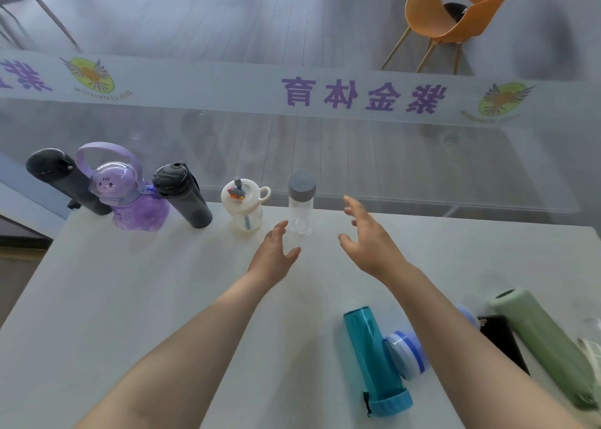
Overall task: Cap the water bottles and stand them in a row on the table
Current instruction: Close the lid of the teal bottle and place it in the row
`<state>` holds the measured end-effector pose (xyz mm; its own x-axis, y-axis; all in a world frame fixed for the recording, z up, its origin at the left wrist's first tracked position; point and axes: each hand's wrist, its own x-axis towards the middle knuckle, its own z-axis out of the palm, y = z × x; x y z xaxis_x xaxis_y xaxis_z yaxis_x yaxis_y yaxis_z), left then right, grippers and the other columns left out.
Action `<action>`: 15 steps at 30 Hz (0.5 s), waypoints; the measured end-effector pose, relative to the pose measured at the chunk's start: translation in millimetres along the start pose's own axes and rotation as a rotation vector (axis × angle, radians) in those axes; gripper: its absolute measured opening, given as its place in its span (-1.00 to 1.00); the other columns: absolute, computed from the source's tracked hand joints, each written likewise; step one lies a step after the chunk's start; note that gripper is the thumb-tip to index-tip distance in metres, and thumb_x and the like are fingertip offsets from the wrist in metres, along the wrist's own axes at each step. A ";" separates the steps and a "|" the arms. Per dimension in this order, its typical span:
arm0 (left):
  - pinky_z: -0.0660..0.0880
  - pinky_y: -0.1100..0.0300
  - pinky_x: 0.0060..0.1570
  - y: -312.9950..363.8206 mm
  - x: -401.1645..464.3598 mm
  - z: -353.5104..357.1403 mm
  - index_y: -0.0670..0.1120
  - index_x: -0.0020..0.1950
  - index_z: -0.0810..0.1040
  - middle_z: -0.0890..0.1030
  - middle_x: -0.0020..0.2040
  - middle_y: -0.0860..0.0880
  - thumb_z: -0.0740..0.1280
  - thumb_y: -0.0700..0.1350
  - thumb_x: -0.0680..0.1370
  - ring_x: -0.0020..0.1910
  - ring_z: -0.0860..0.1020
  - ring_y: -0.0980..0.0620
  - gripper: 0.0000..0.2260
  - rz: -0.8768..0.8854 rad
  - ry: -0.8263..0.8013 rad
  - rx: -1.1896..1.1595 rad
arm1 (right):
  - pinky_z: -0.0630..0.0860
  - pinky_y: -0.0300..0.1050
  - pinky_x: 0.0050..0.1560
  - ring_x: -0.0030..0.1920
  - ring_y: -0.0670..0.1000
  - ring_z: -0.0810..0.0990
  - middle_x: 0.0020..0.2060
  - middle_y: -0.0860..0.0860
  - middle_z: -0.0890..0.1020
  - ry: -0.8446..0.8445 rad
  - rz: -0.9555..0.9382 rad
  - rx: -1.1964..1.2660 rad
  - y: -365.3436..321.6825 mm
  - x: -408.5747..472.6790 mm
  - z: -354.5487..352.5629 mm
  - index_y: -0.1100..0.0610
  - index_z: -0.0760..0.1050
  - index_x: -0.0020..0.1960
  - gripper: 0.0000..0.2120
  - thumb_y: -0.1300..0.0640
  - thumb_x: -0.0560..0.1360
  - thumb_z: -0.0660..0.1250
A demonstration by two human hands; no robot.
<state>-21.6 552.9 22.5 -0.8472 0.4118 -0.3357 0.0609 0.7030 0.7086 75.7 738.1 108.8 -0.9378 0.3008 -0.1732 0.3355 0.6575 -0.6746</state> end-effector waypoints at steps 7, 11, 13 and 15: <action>0.37 0.13 0.35 -11.5 -90.2 54.1 0.06 0.51 0.21 0.36 0.46 0.03 0.32 -0.02 0.57 0.37 0.40 0.05 -0.46 0.017 -0.134 0.004 | 0.45 0.01 0.27 0.18 -0.02 0.48 0.20 -0.06 0.51 0.035 0.125 0.147 68.5 -110.3 0.9 -0.02 0.28 0.41 -0.52 0.22 0.54 0.27; 0.31 0.08 0.44 -12.5 -134.1 82.1 0.11 0.51 0.19 0.31 0.48 0.09 0.31 -0.04 0.58 0.42 0.34 0.11 -0.46 0.086 -0.210 0.017 | 0.51 -0.21 0.06 0.06 -0.11 0.53 0.05 -0.15 0.54 0.089 0.166 0.167 94.2 -167.2 3.6 -0.06 0.40 0.27 -0.65 0.22 0.54 0.28; 0.26 0.07 0.47 -11.4 -153.1 96.1 0.12 0.51 0.20 0.29 0.49 0.12 0.29 -0.04 0.59 0.45 0.29 0.13 -0.48 0.134 -0.230 0.052 | 0.47 -0.33 -0.06 -0.01 -0.17 0.55 0.00 -0.19 0.55 0.084 0.175 0.165 104.1 -192.4 7.6 -0.11 0.42 0.19 -0.70 0.20 0.54 0.30; 0.20 0.12 0.49 -10.6 -169.1 109.1 0.14 0.49 0.23 0.25 0.50 0.13 0.29 -0.07 0.58 0.48 0.22 0.13 -0.50 0.203 -0.242 0.087 | 0.44 -0.40 -0.10 -0.03 -0.20 0.54 -0.02 -0.17 0.55 0.068 0.180 0.166 113.9 -213.9 14.1 -0.12 0.43 0.15 -0.71 0.22 0.53 0.29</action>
<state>178.6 539.1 4.1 -0.6637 0.6674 -0.3378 0.2698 0.6348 0.7240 313.2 738.9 58.8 -0.8544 0.4522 -0.2561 0.4720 0.4688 -0.7467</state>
